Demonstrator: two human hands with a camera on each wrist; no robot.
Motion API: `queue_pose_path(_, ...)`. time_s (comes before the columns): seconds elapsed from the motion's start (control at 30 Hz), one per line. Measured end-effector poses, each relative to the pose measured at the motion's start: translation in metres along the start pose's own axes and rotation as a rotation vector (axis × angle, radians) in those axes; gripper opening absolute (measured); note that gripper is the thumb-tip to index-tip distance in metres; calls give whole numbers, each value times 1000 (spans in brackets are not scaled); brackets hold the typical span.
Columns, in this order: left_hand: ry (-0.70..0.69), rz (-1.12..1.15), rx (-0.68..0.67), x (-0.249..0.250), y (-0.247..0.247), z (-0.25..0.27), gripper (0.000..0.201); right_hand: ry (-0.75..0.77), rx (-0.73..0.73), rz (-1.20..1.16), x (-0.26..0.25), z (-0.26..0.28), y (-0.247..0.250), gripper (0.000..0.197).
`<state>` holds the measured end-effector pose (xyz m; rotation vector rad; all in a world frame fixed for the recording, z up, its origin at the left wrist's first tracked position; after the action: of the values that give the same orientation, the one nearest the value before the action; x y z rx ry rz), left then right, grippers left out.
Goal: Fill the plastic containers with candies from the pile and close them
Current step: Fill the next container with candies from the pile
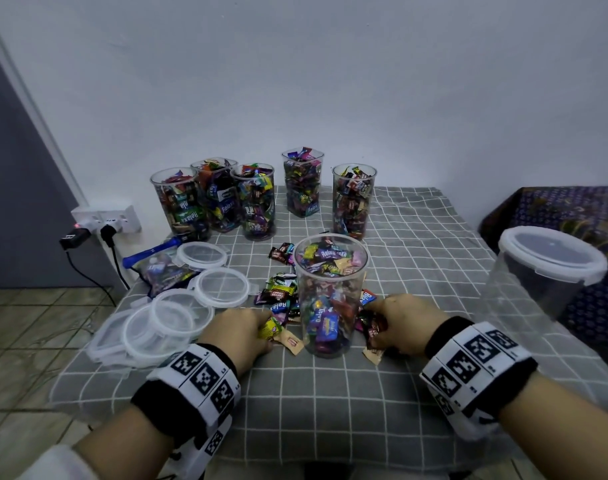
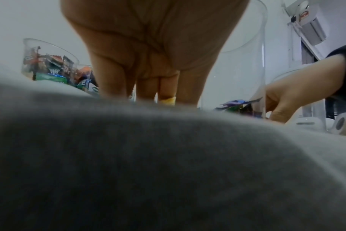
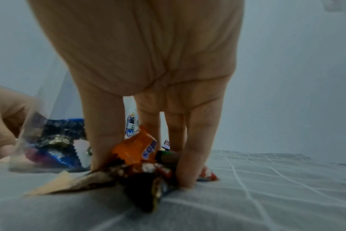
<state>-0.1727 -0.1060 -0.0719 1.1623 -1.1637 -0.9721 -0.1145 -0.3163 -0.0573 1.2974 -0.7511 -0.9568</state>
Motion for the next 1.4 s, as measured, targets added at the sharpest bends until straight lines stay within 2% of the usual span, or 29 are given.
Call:
queue_pose_path(0.07,17,20,9,-3,-1,-1,54,-7,22,-8,0,0,1,48)
queue_pose_path(0.17,24,38,41,-6,0,-3,35,-18,45,-17,0,0,2,38)
queue_pose_path(0.33,81,113,98,-13,5,-5,15,-49,50,-55,4,-2,5,37)
queue_pose_path(0.63,134,334,201,-20,21,-5,14,-142,153,-209,23,0,14,18)
queue_pose_path(0.77,140,408,215,-21,28,-7,13,-188,205,-281,34,2,19,19)
queue_pose_path(1.13,54,705,373,-10,67,-16,9,-195,335,-438,44,6,31,18)
queue_pose_path(1.27,21,850,411,-2,84,-15,6,-148,480,-531,42,10,59,15)
queue_pose_path(1.4,-15,944,447,9,102,-13,8,-17,675,-639,21,22,107,9)
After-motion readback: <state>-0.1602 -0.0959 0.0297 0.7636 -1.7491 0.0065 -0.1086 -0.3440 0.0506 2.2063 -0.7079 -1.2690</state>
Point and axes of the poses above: each hand's wrist, its own z-axis away from the middle knuckle, its own y-axis out of the back of the hand, x = y × z, the point moved 7 cm from there along -z, towards the middle knuckle, and after that the axes turned 9 degrees about x, right-handed, at the moved point
